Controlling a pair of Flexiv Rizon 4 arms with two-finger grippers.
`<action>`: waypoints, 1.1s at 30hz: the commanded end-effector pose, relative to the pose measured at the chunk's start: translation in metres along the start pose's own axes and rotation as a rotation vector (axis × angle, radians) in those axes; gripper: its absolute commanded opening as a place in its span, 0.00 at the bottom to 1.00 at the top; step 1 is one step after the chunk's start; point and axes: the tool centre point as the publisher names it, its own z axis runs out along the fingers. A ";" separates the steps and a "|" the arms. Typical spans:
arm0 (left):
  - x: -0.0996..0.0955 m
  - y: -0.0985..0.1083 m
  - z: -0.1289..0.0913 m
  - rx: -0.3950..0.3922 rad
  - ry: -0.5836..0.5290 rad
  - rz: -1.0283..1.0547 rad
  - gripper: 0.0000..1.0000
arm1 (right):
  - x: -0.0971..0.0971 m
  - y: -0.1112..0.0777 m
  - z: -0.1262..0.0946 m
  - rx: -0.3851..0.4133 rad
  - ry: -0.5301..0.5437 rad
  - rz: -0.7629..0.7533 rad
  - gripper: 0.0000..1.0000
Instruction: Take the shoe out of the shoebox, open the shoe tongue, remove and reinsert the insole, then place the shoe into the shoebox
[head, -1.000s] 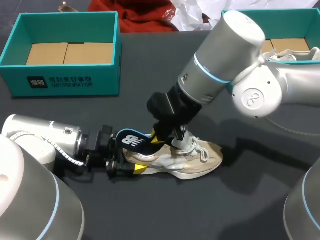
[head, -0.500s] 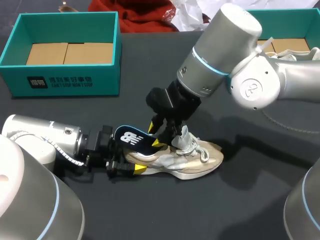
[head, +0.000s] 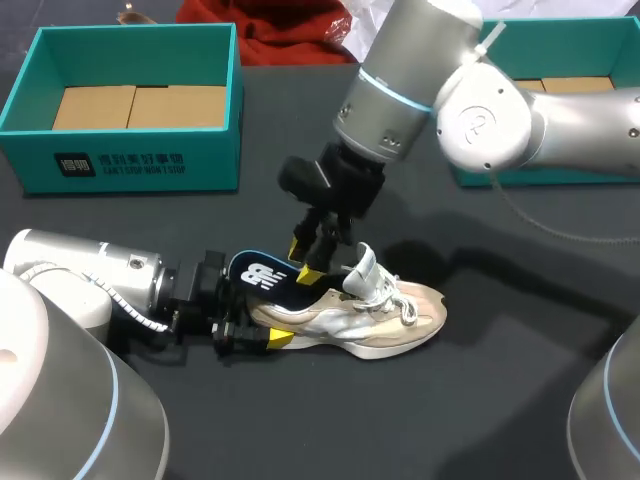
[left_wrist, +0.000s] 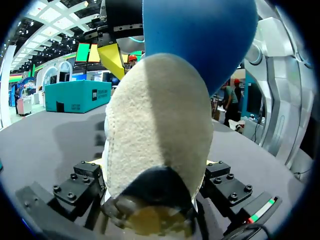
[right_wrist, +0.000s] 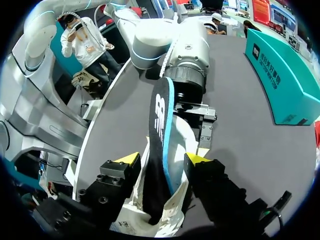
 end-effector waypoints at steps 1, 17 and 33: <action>0.000 0.004 -0.001 -0.001 -0.001 0.000 0.00 | -0.005 0.004 0.005 0.006 0.045 0.015 0.54; 0.000 0.004 -0.001 -0.001 -0.001 0.000 0.00 | 0.009 0.004 0.017 -0.093 0.137 0.113 0.60; 0.000 0.004 -0.001 -0.001 -0.001 0.000 0.00 | 0.011 0.017 0.030 -0.143 0.155 0.197 0.47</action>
